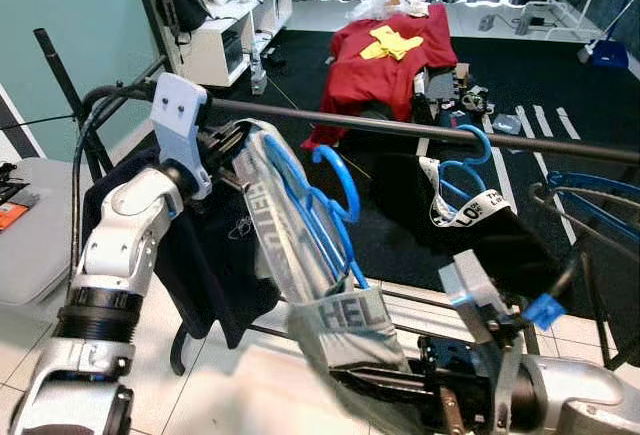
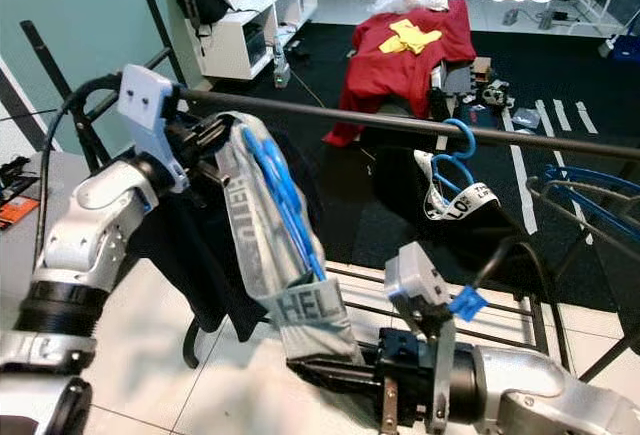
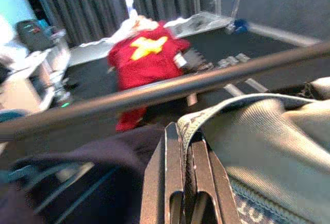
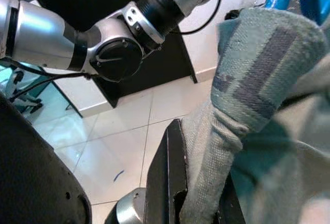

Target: Hang hanger

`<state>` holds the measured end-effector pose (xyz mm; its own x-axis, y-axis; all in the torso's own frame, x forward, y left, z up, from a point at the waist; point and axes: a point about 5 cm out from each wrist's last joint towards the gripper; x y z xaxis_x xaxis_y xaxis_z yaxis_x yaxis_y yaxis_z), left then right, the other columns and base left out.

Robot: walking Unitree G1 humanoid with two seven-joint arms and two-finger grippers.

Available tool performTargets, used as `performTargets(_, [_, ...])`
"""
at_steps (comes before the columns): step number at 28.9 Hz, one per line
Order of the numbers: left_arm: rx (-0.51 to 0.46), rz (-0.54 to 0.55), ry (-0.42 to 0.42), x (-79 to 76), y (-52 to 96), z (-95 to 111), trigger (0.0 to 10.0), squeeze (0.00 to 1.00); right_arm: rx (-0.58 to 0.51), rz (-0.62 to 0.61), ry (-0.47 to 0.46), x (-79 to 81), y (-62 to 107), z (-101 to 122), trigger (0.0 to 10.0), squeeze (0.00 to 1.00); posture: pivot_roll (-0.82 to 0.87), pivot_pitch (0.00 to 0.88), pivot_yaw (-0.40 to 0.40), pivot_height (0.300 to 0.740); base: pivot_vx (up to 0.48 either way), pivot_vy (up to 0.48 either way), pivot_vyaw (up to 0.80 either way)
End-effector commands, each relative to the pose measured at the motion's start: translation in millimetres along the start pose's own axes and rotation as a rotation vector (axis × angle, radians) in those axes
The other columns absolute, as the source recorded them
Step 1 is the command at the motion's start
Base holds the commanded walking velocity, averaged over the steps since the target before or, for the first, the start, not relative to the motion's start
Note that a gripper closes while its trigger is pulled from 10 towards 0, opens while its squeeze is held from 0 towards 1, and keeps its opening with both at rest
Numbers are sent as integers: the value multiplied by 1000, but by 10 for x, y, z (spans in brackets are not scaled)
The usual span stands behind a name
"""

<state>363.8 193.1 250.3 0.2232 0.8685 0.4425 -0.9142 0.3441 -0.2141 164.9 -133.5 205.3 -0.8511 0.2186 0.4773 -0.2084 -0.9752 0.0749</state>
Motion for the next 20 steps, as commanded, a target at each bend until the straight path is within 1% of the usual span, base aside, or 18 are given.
performTargets(1, [52, 95, -54, 214, 48, -60, 0, 0, -5, 34, 27, 90, -6, 18, 0, 0, -133, 30, 45, 740, 0, 0, 0])
performTargets(2, [52, 95, -54, 214, 48, -60, 0, 0, -5, 34, 27, 90, -6, 18, 0, 0, -133, 30, 45, 740, 0, 0, 0])
performTargets(3, [63, 130, -72, 296, 62, -67, 0, 0, 1, 38, 22, 104, -5, 4, 0, 0, -133, 30, 45, 740, 0, 0, 0])
performTargets(4, [63, 130, -72, 296, 62, -67, 0, 0, 1, 38, 22, 104, -5, 4, 0, 0, -133, 30, 45, 740, 0, 0, 0])
performTargets(5, [73, 153, -83, 365, 73, -71, 0, 0, 2, 40, 18, 114, -3, -4, 0, 0, -134, 29, 46, 740, 0, 0, 0])
performTargets(8, [77, 155, -80, 393, 76, -75, 0, 0, -5, 42, 18, 121, 0, 0, 0, 0, -131, 31, 47, 740, 0, 0, 0])
performTargets(9, [63, 58, -44, 265, 64, -84, 0, 0, -31, 44, 24, 118, 4, 33, 0, 0, -129, 31, 47, 740, 0, 0, 0])
performTargets(10, [63, 58, -44, 265, 64, -84, 0, 0, -31, 44, 24, 118, 4, 33, 0, 0, -129, 31, 47, 740, 0, 0, 0])
performTargets(11, [43, -34, -24, 137, 53, -83, 0, 0, -62, 48, 28, 120, 11, 73, 0, 0, -129, 31, 47, 740, 0, 0, 0])
performTargets(12, [36, -148, -29, -66, 58, -99, 0, 0, -97, 59, 37, 120, 15, 128, 0, 0, -128, 32, 46, 740, 0, 0, 0])
performTargets(14, [36, -148, -29, -66, 58, -99, 0, 0, -97, 59, 37, 120, 15, 128, 0, 0, -128, 32, 46, 740, 0, 0, 0])
performTargets(15, [46, -207, 14, -231, 59, -143, 0, 0, -124, 80, 44, 129, 10, 175, 0, 0, -125, 32, 47, 740, 0, 0, 0])
performTargets(17, [46, -207, 14, -231, 59, -143, 0, 0, -124, 80, 44, 129, 10, 175, 0, 0, -125, 32, 47, 740, 0, 0, 0])
performTargets(18, [57, -228, 38, -317, 54, -178, 0, 0, -139, 95, 47, 137, 6, 203, 0, 0, -127, 32, 47, 740, 0, 0, 0])
performTargets(19, [84, -194, 46, -335, 40, -224, 0, 0, -134, 111, 48, 148, -2, 210, 0, 0, -127, 33, 46, 740, 0, 0, 0])
performTargets(20, [84, -194, 46, -335, 40, -224, 0, 0, -134, 111, 48, 148, -2, 210, 0, 0, -127, 33, 46, 740, 0, 0, 0])
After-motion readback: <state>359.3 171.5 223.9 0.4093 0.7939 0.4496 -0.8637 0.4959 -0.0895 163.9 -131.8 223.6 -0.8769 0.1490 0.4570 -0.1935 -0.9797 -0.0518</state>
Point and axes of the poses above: a point about 5 cm out from each wrist's last joint towards the gripper, its own y axis pointing back from the gripper into the wrist, its own z axis along the axis of the wrist's last joint, x = y × z, and after that the axes turned 12 degrees about -y, right-handed
